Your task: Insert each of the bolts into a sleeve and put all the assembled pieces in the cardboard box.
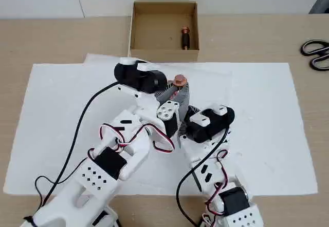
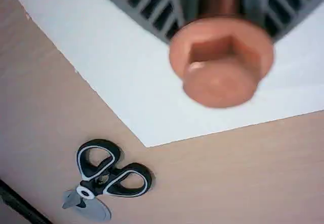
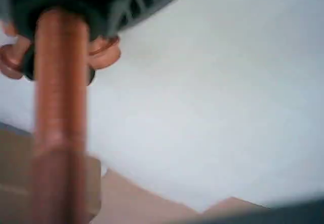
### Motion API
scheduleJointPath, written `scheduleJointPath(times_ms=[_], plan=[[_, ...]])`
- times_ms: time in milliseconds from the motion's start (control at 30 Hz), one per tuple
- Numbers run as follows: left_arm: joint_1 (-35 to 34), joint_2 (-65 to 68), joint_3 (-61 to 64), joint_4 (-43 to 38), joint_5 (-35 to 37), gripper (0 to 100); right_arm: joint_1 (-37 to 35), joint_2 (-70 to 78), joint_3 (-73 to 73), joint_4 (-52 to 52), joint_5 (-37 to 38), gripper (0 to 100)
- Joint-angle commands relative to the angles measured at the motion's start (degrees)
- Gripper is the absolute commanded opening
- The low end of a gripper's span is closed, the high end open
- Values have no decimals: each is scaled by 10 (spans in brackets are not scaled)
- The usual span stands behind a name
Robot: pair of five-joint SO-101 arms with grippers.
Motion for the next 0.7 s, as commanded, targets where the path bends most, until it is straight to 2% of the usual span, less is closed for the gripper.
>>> scheduleJointPath(times_ms=[0,400,667], plan=[[1,-18,-1,-14,4,6,-1,-11,4,-11,4,3],[-1,-9,0,-12,2,6,-2,-11,4,-11,4,3],[-1,68,-74,47,4,6,-2,-11,4,-11,4,3]])
